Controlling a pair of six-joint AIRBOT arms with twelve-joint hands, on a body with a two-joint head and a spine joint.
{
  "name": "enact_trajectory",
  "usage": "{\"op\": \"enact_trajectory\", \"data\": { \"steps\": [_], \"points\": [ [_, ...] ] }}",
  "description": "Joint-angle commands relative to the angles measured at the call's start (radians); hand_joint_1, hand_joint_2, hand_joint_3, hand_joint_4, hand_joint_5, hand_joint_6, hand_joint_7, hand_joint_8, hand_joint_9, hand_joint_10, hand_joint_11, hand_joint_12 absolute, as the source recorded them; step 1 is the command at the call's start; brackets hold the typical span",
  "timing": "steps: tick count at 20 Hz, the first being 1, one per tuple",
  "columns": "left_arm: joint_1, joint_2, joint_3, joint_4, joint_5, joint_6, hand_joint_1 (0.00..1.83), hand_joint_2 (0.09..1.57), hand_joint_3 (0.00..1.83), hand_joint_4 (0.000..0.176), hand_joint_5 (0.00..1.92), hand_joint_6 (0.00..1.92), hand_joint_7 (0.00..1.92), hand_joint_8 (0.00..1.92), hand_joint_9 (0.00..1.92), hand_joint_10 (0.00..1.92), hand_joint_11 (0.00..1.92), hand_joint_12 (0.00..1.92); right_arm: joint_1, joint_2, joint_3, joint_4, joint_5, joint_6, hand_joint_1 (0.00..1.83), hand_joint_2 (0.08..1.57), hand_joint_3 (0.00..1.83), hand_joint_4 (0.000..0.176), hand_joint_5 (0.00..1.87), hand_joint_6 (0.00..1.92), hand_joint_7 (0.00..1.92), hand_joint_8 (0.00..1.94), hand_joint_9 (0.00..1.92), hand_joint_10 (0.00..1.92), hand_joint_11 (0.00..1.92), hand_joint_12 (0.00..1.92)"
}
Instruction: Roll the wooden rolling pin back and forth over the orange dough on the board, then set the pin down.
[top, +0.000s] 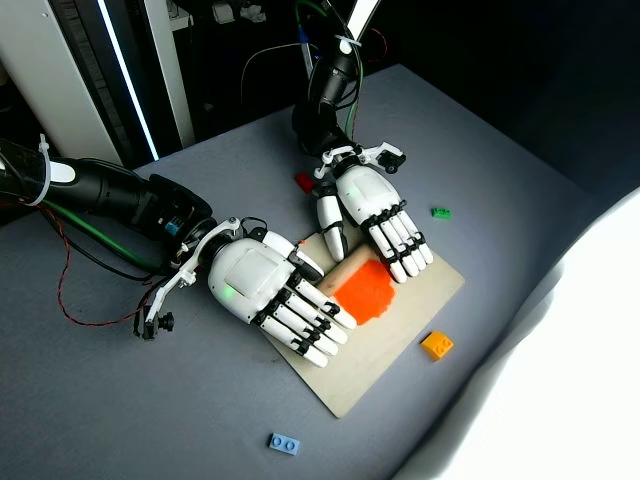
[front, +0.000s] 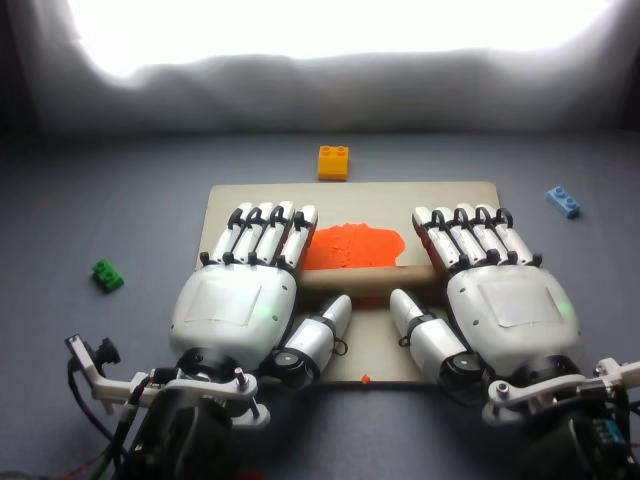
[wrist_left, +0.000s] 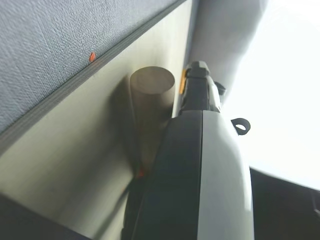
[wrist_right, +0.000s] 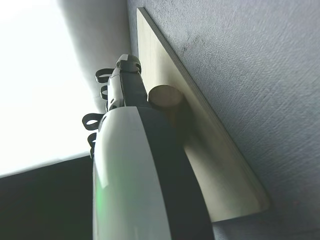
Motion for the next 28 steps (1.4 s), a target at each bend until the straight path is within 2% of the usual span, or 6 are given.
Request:
{"op": "enact_trajectory", "data": {
  "steps": [1, 22, 28],
  "points": [
    [-0.007, -0.002, 0.005, 0.058, -0.086, 0.000, 0.00, 1.47, 0.00, 0.000, 0.00, 0.00, 0.00, 0.00, 0.00, 0.00, 0.00, 0.00, 0.007, 0.009, 0.006, -0.070, 0.099, 0.006, 0.00, 1.54, 0.00, 0.000, 0.12, 0.00, 0.12, 0.00, 0.07, 0.00, 0.00, 0.17],
    [-0.040, -0.029, 0.071, 0.046, -0.040, 0.000, 0.00, 1.48, 0.01, 0.000, 0.00, 0.00, 0.00, 0.00, 0.00, 0.00, 0.00, 0.00, 0.033, 0.010, 0.086, -0.070, 0.031, 0.095, 0.00, 1.53, 0.00, 0.000, 0.10, 0.00, 0.11, 0.00, 0.07, 0.00, 0.00, 0.13],
    [-0.049, -0.039, 0.094, 0.046, -0.027, 0.000, 0.00, 1.46, 0.00, 0.000, 0.00, 0.00, 0.00, 0.00, 0.00, 0.00, 0.00, 0.00, 0.046, 0.001, 0.092, -0.070, 0.024, 0.098, 0.00, 1.53, 0.00, 0.000, 0.08, 0.00, 0.08, 0.00, 0.03, 0.00, 0.00, 0.02]
  ]
}}
